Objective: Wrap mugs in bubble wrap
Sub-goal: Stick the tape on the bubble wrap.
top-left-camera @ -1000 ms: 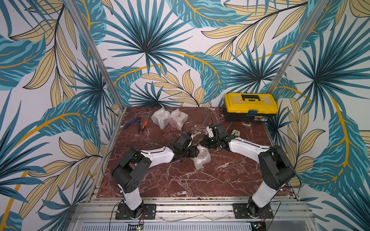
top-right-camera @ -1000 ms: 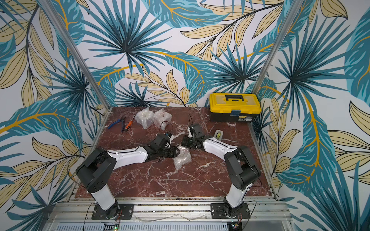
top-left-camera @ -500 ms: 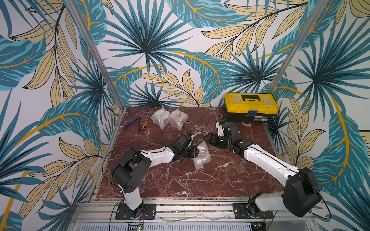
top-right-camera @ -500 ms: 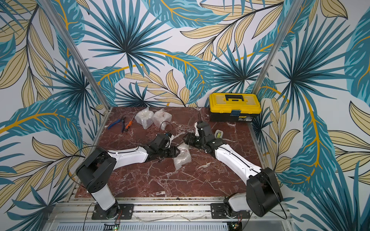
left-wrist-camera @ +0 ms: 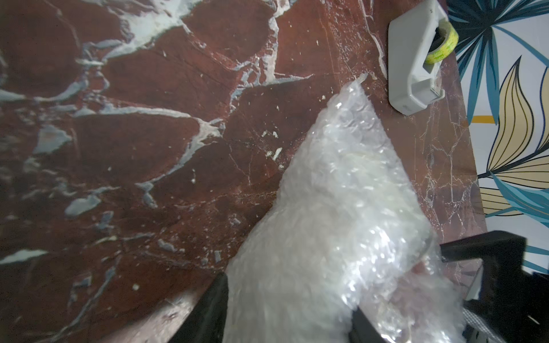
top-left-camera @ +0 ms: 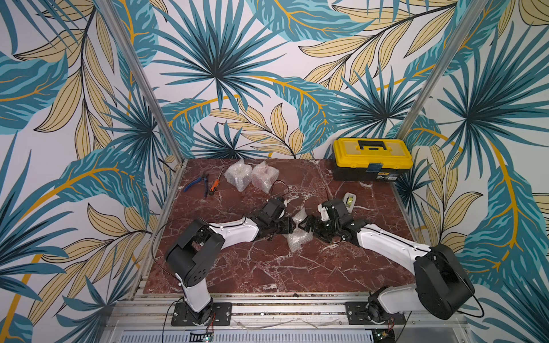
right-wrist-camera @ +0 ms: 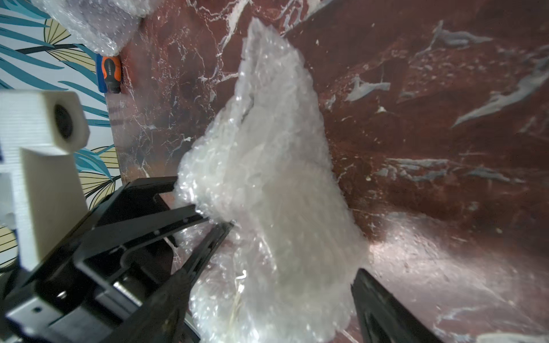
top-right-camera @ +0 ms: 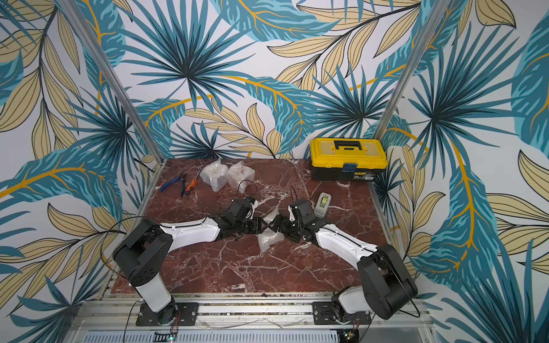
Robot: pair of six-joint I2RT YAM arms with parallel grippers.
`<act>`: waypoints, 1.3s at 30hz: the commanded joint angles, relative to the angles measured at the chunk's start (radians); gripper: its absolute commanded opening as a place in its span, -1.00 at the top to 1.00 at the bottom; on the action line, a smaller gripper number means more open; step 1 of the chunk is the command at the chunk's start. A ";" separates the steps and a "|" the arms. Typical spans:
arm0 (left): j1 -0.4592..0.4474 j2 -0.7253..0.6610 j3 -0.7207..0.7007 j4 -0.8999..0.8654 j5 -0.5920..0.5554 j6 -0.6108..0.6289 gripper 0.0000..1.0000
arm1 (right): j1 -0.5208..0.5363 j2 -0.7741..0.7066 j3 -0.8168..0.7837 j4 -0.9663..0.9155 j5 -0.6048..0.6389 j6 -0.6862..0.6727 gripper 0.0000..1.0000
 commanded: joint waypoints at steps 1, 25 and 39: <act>-0.016 0.050 -0.001 -0.114 -0.004 0.008 -0.03 | 0.007 0.033 -0.039 0.010 -0.012 0.012 -0.73; -0.016 0.044 -0.002 -0.114 -0.006 0.007 -0.04 | 0.011 0.120 -0.065 -0.085 0.036 0.030 0.11; -0.016 0.027 0.008 -0.128 -0.023 0.004 -0.05 | 0.009 -0.167 0.043 -0.214 0.113 -0.100 -0.42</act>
